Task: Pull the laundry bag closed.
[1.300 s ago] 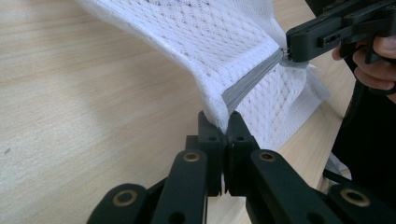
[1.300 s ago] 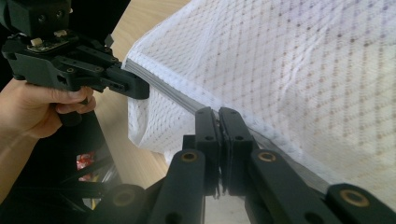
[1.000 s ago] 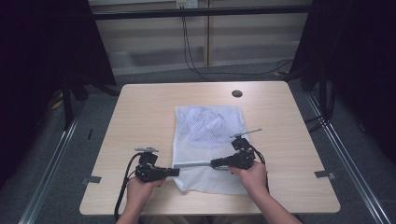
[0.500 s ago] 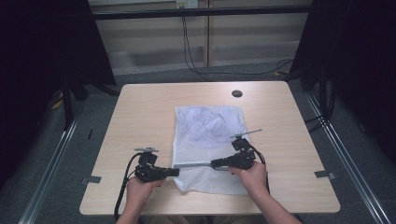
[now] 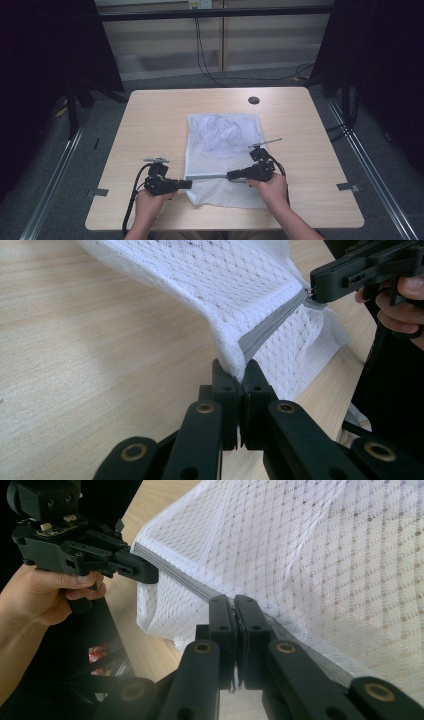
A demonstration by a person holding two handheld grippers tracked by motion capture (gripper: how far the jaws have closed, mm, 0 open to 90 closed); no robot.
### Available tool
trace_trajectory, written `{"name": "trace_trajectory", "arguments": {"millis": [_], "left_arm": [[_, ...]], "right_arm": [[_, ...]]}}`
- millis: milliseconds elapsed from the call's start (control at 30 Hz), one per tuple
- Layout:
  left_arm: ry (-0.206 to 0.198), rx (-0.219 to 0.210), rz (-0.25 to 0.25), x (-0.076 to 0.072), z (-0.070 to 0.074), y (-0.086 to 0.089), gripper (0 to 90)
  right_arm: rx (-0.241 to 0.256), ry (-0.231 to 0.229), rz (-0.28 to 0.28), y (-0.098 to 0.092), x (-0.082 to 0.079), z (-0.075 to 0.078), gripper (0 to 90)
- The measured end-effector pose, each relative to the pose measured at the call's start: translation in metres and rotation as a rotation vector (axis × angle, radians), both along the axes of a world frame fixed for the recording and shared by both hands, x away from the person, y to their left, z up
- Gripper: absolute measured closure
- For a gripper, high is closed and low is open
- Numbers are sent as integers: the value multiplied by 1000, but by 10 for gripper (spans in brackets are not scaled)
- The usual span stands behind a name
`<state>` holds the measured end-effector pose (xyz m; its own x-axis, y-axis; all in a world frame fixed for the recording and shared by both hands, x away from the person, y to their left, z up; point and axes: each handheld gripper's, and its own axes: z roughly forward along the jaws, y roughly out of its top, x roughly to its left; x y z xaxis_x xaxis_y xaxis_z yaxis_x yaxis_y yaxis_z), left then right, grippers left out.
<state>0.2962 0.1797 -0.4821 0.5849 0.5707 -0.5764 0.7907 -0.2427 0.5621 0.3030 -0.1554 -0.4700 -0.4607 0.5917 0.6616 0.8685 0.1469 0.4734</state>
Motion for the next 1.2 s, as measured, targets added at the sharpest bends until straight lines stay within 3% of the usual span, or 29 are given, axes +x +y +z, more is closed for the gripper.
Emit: {"name": "trace_trajectory", "arguments": {"millis": [800, 1067, 1200], "left_arm": [[6, -3, -5, 0, -1, -1, 883], [-5, 20, -4, 0, 0, 0, 883], [8, -13, 12, 1, 0, 4, 883]], "right_arm": [[-1, 2, -18, -6, 0, -1, 873], [-14, 0, -19, -11, -2, -2, 873], [-7, 3, -47, -22, -2, -3, 873]]}}
